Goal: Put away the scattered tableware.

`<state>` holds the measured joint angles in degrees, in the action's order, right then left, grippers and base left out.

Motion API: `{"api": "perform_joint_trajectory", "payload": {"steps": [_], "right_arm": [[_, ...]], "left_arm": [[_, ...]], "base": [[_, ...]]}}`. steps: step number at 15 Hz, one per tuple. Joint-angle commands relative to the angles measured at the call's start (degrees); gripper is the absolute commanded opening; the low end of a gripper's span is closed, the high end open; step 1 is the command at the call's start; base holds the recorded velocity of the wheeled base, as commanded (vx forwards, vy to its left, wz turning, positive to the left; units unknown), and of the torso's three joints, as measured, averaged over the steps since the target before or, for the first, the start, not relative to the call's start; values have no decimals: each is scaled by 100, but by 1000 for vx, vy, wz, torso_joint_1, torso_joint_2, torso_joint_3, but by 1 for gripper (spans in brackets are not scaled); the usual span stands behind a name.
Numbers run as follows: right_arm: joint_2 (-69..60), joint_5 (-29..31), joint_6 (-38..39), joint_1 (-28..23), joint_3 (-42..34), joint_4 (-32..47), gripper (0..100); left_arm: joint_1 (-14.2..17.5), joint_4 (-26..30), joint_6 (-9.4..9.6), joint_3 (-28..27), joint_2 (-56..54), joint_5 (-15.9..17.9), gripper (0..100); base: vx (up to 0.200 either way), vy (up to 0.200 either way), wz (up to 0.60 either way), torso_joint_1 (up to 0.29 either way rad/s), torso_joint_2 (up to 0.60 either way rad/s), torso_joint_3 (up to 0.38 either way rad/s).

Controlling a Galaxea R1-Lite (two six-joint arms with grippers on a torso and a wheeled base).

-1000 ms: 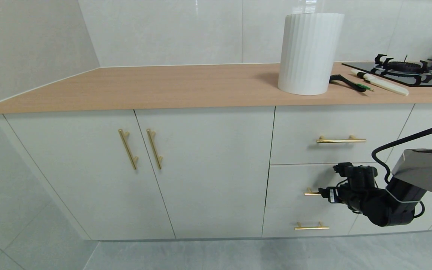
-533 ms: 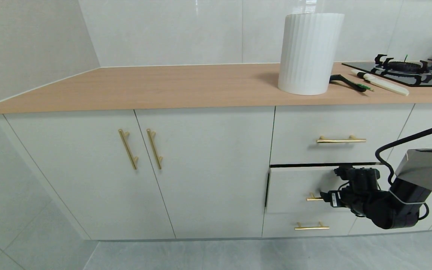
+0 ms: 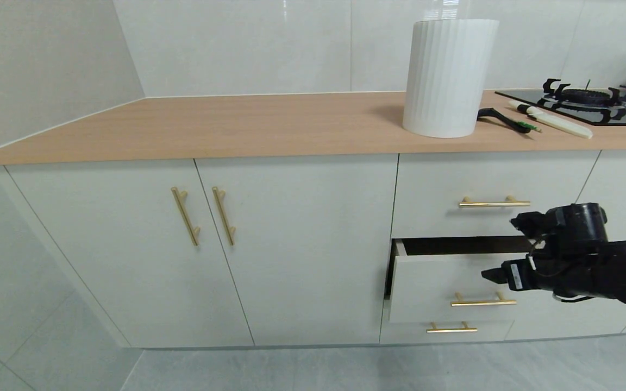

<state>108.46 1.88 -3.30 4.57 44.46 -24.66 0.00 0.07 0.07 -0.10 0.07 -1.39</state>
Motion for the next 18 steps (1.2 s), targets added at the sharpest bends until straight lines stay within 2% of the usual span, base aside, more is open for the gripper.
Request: {"api": "perform_joint_trajectory", "payload": {"steps": [1, 3, 6, 11, 13, 18], "right_arm": [[-756, -30, 67, 176, 45, 76, 100], [-334, -12, 216, 202, 124, -223, 100], [501, 164, 295, 202, 116, -1234, 100], [1292, 261, 322, 220, 133, -2271, 100], [1397, 261, 322, 211, 124, -2508, 100], [1257, 261, 313, 211, 28, -2482, 100]], "left_arm": [[0, 1, 1, 1, 1, -2, 100], [0, 1, 1, 1, 1, -2, 100], [0, 1, 1, 1, 1, -2, 100], [0, 1, 1, 1, 1, -2, 100], [0, -7, 1, 1, 1, -2, 100], [0, 1, -7, 1, 1, -2, 100]], "base": [[0, 0, 0, 0, 0, 0], [0, 0, 0, 0, 0, 0], [0, 0, 0, 0, 0, 0], [0, 0, 0, 0, 0, 0], [0, 0, 0, 0, 0, 0], [0, 0, 0, 0, 0, 0]]}}
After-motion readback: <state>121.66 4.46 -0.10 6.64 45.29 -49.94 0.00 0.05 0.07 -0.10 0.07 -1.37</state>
